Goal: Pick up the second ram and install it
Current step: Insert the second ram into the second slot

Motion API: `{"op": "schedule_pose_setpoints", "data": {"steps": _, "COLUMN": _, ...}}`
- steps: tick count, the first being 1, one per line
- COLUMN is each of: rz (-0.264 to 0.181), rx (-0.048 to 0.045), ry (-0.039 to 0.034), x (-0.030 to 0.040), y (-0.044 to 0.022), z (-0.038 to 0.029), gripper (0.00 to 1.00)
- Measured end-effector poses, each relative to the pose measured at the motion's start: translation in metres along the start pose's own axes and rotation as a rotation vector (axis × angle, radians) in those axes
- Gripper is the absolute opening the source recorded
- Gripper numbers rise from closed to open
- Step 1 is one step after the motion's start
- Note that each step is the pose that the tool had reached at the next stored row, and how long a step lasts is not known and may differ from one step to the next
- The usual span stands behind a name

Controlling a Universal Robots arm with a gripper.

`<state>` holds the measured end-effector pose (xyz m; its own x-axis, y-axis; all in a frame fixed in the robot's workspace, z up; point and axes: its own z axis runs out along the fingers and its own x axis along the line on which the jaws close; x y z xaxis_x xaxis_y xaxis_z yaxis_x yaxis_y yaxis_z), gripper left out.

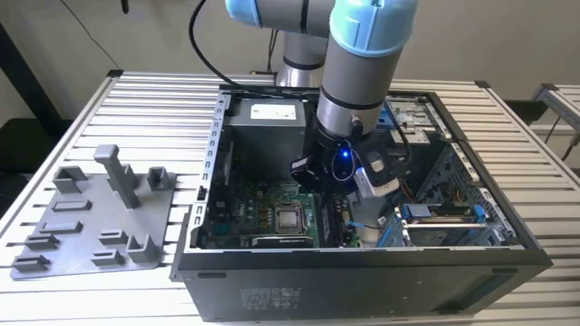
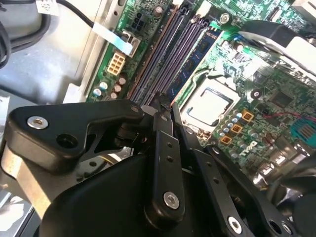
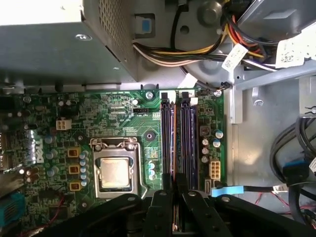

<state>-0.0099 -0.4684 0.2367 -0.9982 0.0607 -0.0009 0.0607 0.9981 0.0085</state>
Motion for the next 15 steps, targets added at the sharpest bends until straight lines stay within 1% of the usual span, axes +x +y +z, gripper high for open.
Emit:
{"op": "schedule_pose_setpoints", "data": {"steps": 5, "rz": 0.005, "rx": 0.0002, "ry": 0.0, "x": 0.0002, "y": -0.0001, "z": 0.0084, "gripper": 0.14}}
{"op": "schedule_pose_setpoints", "data": {"steps": 8, "rz": 0.007, "rx": 0.0, "ry": -0.0001, "x": 0.0003, "y": -0.0001, "z": 0.0121, "gripper": 0.14}}
{"op": "schedule_pose_setpoints", "data": {"steps": 15, "rz": 0.007, "rx": 0.0002, "ry": 0.0001, "x": 0.0, "y": -0.0005, "z": 0.0135, "gripper": 0.14}}
